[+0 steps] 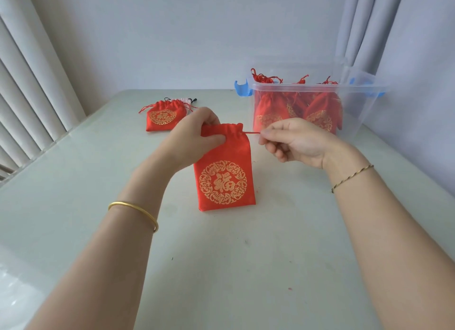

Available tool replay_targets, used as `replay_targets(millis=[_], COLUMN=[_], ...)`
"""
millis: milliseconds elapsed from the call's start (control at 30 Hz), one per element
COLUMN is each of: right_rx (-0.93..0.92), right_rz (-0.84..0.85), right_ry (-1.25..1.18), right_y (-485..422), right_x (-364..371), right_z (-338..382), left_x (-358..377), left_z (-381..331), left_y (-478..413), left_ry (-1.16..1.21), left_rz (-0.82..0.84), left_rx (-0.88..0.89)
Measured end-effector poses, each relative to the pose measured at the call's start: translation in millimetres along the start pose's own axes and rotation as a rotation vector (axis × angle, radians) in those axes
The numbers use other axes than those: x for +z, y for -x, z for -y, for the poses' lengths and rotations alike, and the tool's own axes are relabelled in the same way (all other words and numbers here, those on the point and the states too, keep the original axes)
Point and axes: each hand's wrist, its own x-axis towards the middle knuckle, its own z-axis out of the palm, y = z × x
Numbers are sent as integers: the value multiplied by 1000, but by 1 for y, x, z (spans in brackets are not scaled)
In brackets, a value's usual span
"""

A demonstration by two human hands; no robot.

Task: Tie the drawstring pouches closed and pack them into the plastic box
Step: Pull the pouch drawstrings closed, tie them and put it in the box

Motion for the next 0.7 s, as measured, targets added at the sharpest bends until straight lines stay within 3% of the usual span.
replay_targets(millis=[200,367,700], right_rx=[-98,-80,-112], right_rz=[-161,-228,-219], right_ry=[-114,-206,-209], right_y=[1,1,1], right_x=[-4,-7,-9], right_z=[6,7,6], left_x=[-2,-7,1], left_z=[6,12,18], left_y=[0,1,-3], left_ry=[136,69,9], left_rz=[46,143,21], left_rx=[-118,-139,-143])
